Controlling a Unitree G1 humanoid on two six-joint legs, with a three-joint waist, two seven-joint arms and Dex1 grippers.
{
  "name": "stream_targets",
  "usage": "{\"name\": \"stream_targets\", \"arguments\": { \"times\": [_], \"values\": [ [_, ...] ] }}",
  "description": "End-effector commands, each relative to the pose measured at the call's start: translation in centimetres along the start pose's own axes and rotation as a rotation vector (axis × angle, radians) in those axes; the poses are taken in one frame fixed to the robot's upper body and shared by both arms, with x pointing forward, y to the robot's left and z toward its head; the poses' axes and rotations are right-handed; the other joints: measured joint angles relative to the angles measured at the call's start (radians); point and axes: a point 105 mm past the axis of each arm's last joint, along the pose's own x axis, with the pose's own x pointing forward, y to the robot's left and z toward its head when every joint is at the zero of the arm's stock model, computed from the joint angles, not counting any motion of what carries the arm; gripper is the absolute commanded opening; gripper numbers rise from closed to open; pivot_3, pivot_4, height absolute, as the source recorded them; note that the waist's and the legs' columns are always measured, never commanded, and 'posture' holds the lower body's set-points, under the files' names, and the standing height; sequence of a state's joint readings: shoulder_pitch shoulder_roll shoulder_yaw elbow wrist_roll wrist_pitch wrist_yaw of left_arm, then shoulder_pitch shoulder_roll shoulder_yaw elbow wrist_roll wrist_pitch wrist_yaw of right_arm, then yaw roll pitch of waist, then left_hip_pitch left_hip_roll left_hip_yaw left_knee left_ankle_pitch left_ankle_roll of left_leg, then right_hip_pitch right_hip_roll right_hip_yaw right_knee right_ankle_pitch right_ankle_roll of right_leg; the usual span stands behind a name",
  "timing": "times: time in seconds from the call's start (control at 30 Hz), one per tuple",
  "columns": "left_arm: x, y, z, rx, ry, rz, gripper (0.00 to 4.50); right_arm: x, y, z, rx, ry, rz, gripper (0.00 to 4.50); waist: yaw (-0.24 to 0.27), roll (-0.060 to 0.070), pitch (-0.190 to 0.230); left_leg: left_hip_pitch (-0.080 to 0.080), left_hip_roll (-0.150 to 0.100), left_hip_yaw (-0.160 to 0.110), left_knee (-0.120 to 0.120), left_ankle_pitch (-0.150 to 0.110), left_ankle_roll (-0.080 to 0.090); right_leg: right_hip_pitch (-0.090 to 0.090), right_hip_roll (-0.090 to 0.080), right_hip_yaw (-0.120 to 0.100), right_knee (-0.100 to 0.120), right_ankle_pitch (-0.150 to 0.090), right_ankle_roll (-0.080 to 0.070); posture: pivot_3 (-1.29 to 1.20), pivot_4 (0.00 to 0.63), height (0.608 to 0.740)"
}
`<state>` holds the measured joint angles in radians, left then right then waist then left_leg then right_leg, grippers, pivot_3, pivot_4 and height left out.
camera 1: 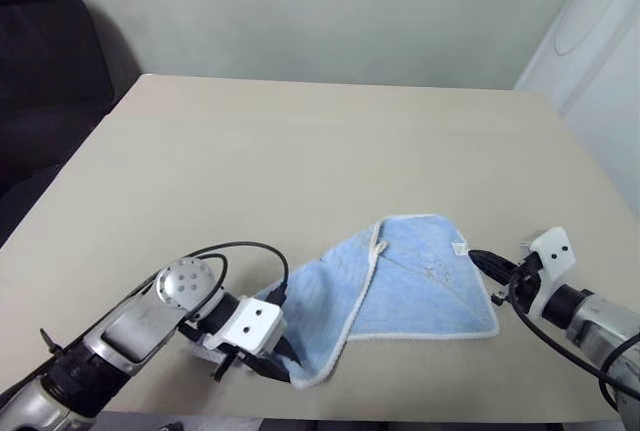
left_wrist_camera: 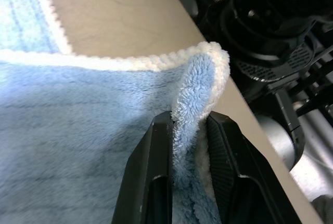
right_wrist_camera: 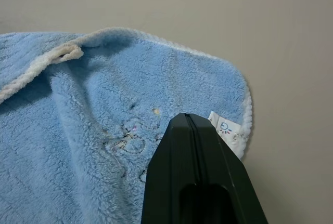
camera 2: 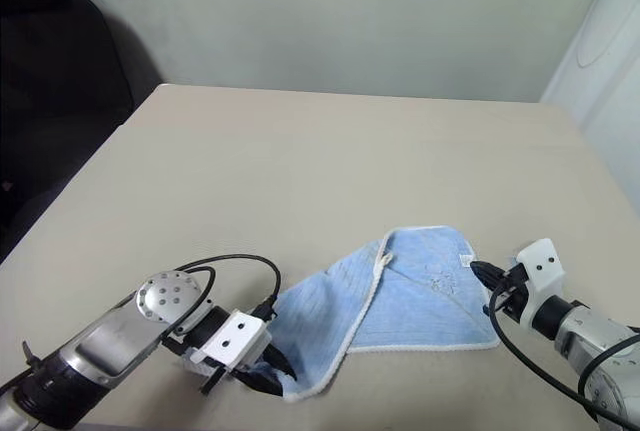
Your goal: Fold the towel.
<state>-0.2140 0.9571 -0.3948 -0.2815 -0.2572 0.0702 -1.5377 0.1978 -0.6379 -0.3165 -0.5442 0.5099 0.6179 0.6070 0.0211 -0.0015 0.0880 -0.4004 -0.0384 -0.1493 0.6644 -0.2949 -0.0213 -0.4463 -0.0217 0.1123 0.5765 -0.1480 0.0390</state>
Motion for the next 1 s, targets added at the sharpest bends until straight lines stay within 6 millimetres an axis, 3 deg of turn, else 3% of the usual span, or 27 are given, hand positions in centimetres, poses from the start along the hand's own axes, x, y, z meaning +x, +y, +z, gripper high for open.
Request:
{"name": "stream_targets", "arguments": {
  "times": [0.03, 0.27, 0.43, 0.7, 0.9, 1.0],
  "values": [
    [-0.5, 0.2, 1.0, 0.01, -0.037, 0.035, 1.03, -0.1, -0.1, 0.8, -0.016, -0.024, -0.003, 0.0, 0.0, -0.001, 0.0, 0.0, 0.0, 0.0, 0.0, 0.0, 0.0, 0.0, 0.0, 0.0, 0.0, 0.0, 0.0, 0.0, 0.15, 0.74],
    [-1.7, 1.0, 2.6, -0.129, -0.214, 0.122, 1.03, 0.0, -0.1, 0.8, -0.018, -0.022, 0.001, 0.0, 0.0, -0.001, 0.0, 0.0, 0.0, 0.0, 0.0, 0.0, 0.0, 0.0, 0.0, 0.0, 0.0, 0.0, 0.0, 0.0, 0.15, 0.74],
    [-2.8, 1.6, 3.0, -0.218, -0.296, 0.199, 0.05, 0.2, 0.0, 1.0, -0.023, -0.027, 0.008, 0.0, 0.0, -0.001, 0.0, 0.0, 0.0, 0.0, 0.0, 0.0, 0.0, 0.0, 0.0, 0.0, 0.0, 0.0, 0.0, 0.0, 0.15, 0.74],
    [-3.9, 3.2, 2.3, -0.331, -0.366, 0.358, 0.05, 2.9, 0.7, 1.2, -0.05, -0.041, 0.084, 0.0, -0.001, -0.002, 0.0, 0.001, 0.0, 0.001, 0.0, 0.001, 0.0, 0.0, 0.0, 0.0, 0.001, 0.0, 0.0, 0.0, 0.15, 0.74],
    [-6.5, 4.8, 1.6, -0.441, -0.486, 0.577, 0.05, 5.4, -0.8, 1.5, -0.038, -0.051, 0.051, 0.0, -0.002, -0.003, -0.001, 0.002, 0.0, 0.001, 0.0, 0.002, -0.001, 0.0, 0.0, 0.0, 0.002, 0.001, -0.001, 0.0, 0.15, 0.74],
    [-7.3, 5.2, 1.2, -0.469, -0.52, 0.654, 0.0, 6.3, -1.5, 1.3, -0.035, -0.044, 0.049, 0.52, 0.0, -0.003, -0.001, 0.002, 0.0, 0.001, 0.0, 0.002, -0.001, 0.001, 0.0, 0.0, 0.003, 0.001, -0.001, 0.0, 0.15, 0.74]
  ]
}}
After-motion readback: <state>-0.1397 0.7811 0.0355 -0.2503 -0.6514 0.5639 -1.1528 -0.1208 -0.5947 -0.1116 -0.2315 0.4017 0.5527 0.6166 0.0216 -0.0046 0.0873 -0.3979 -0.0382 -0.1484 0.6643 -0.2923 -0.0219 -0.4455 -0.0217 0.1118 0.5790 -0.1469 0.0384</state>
